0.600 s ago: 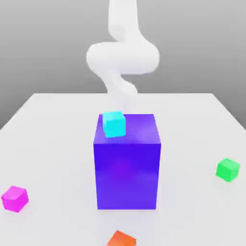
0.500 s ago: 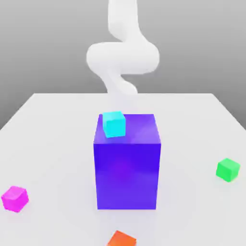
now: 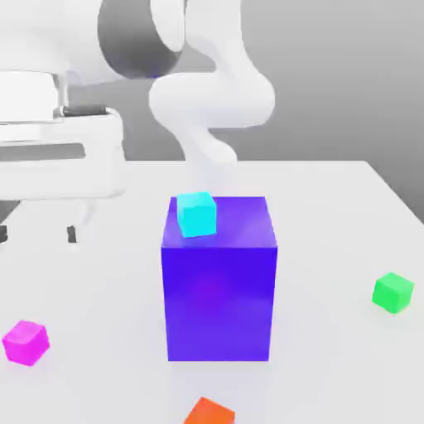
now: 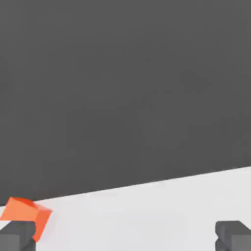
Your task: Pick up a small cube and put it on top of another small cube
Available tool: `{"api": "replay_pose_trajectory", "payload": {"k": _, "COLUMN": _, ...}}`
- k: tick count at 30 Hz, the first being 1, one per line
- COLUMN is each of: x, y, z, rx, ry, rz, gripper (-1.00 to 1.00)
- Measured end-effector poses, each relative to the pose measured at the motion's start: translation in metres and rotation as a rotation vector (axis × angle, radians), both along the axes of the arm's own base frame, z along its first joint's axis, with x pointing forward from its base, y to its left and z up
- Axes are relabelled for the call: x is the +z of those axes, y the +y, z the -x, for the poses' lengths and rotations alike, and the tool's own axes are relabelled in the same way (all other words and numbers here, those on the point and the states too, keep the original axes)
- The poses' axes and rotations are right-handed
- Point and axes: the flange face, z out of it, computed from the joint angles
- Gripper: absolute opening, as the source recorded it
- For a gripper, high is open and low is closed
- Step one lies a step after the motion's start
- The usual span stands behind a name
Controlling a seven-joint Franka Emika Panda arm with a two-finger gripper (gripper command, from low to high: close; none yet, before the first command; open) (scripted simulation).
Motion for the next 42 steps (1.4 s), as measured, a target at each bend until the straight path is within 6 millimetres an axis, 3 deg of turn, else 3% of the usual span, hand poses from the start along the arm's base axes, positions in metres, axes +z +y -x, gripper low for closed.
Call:
{"api": "replay_pose_trajectory", "payload": {"k": 8, "x": -0.133, "y": -0.069, "z": 0.068, "rx": -0.079, "ry": 0.219, "rz": 0.016, "gripper": 0.00}}
{"api": "replay_pose_trajectory", "payload": {"k": 13, "x": -0.198, "y": -0.081, "z": 0.084, "rx": -0.091, "ry": 0.258, "rz": 0.025, "gripper": 0.00}}
{"api": "replay_pose_trajectory", "payload": {"k": 14, "x": -0.211, "y": -0.081, "z": 0.085, "rx": -0.092, "ry": 0.259, "rz": 0.024, "gripper": -1.00}}
{"api": "replay_pose_trajectory", "payload": {"k": 21, "x": -0.214, "y": -0.080, "z": 0.085, "rx": -0.092, "ry": 0.261, "rz": 0.022, "gripper": -1.00}}
{"api": "replay_pose_trajectory", "payload": {"k": 26, "x": -0.161, "y": -0.080, "z": 0.082, "rx": -0.086, "ry": 0.261, "rz": 0.021, "gripper": -1.00}}
{"api": "replay_pose_trajectory", "payload": {"k": 28, "x": -0.154, "y": -0.047, "z": 0.055, "rx": -0.005, "ry": 0.263, "rz": 0.016, "gripper": -1.00}}
{"api": "replay_pose_trajectory", "payload": {"k": 31, "x": -0.150, "y": 0.027, "z": 0.020, "rx": 0.150, "ry": 0.263, "rz": 0.012, "gripper": -1.00}}
{"api": "replay_pose_trajectory", "payload": {"k": 34, "x": -0.147, "y": 0.102, "z": 0.000, "rx": 0.297, "ry": 0.263, "rz": 0.015, "gripper": -1.00}}
{"api": "replay_pose_trajectory", "payload": {"k": 38, "x": -0.140, "y": 0.201, "z": -0.004, "rx": 0.492, "ry": 0.262, "rz": 0.027, "gripper": -1.00}}
{"api": "replay_pose_trajectory", "payload": {"k": 42, "x": -0.132, "y": 0.301, "z": 0.015, "rx": 0.698, "ry": 0.259, "rz": 0.050, "gripper": -1.00}}
